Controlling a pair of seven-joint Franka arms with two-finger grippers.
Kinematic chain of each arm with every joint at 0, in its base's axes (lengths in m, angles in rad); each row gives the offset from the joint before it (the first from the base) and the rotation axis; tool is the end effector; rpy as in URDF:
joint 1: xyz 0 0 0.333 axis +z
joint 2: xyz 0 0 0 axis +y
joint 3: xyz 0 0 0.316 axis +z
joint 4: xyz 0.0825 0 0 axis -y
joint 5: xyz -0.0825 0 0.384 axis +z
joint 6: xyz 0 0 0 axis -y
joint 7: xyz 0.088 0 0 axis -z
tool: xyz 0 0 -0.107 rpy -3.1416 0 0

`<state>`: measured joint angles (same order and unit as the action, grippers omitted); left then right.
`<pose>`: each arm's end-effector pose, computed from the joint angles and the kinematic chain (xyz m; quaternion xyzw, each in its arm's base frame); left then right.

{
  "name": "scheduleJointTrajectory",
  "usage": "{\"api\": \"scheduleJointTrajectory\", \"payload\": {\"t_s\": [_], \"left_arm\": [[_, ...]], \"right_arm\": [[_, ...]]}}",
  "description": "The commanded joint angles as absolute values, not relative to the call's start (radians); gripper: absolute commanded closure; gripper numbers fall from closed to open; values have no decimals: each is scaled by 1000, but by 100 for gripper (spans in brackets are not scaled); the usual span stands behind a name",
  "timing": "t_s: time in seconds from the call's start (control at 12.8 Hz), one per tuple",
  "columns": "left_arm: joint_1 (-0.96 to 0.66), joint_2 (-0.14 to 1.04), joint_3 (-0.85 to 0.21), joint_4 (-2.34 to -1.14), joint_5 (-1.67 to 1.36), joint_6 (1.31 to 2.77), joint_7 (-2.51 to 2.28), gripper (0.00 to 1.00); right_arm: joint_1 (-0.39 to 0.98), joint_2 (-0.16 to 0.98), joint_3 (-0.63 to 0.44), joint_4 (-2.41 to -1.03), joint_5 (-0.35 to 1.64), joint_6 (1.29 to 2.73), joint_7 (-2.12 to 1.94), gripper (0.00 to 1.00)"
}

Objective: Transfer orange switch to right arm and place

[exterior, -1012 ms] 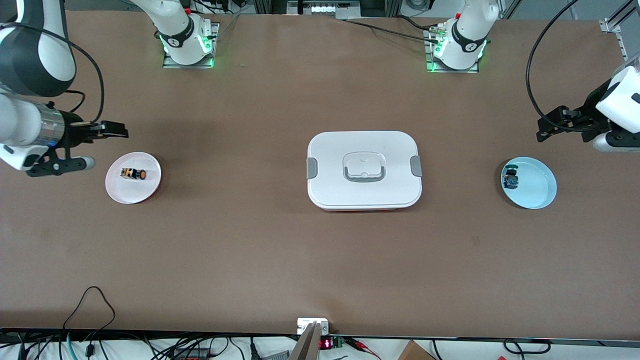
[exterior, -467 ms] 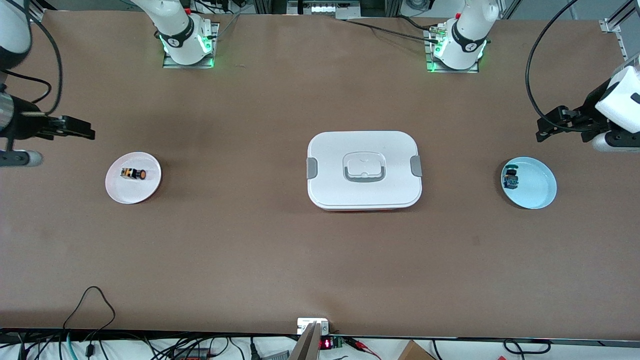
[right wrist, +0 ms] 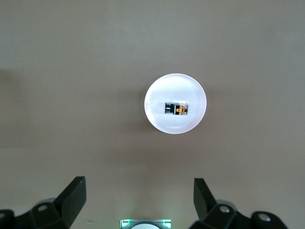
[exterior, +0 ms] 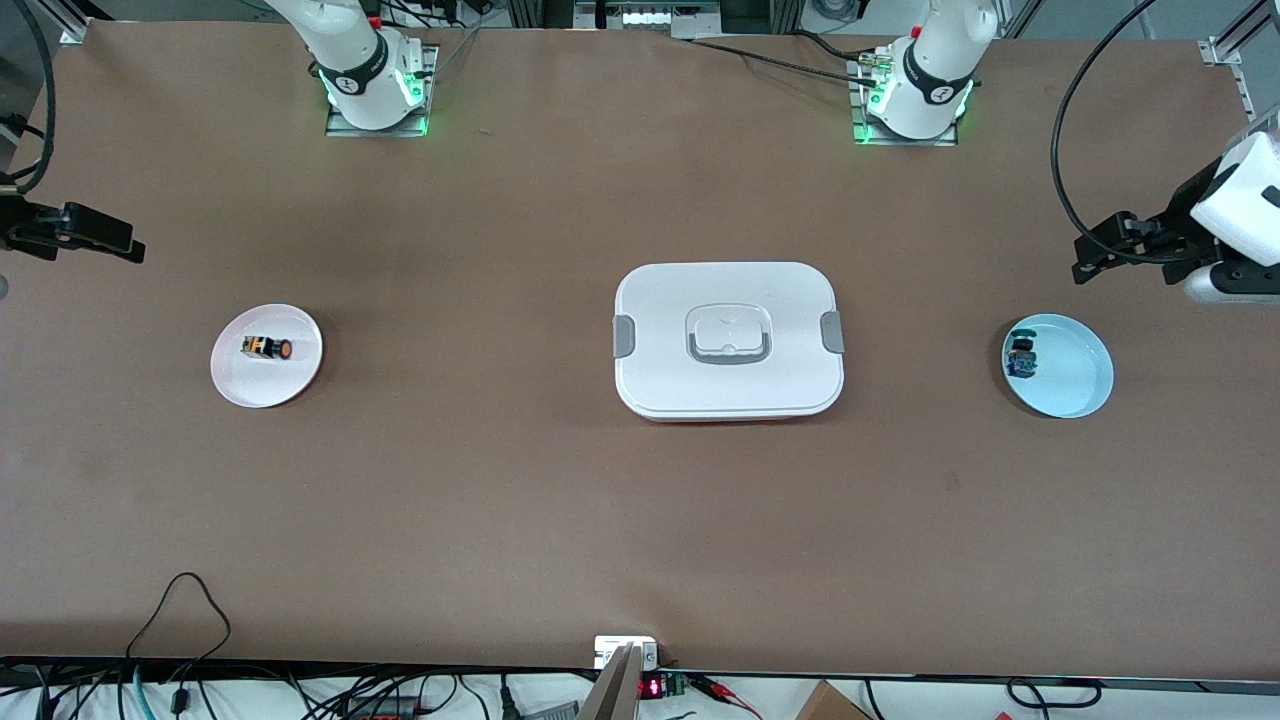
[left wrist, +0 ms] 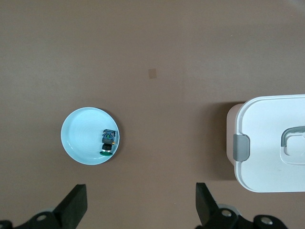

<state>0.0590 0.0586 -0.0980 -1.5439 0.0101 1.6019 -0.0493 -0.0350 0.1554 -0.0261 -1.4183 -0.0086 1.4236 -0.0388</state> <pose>0.5748 -0.0197 0.6070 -1.0000 -0.0051 0.0001 0.0022 0.5846 -0.0355 0.5949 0.9971 -0.0114 -0.0752 0.0026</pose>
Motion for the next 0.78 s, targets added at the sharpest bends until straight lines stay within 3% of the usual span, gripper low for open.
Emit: {"api": "scheduleJointTrajectory", "payload": {"t_s": [0.0,0.23,0.7], "left_arm": [[60,71,-97,-1516,-8,1585,-49,0],[60,71,-97,-1514,-8,1585,-49,0],[60,71,-97,-1516,-9,1585,-51,0]], "right_arm": [[-37,73,-20,-1559,-23,1507,-23,0],[-34,-24,-18,-1706,-15,1612,-20,0],[-40,-54,-31,-1695,-11,1539,-20,0]]}}
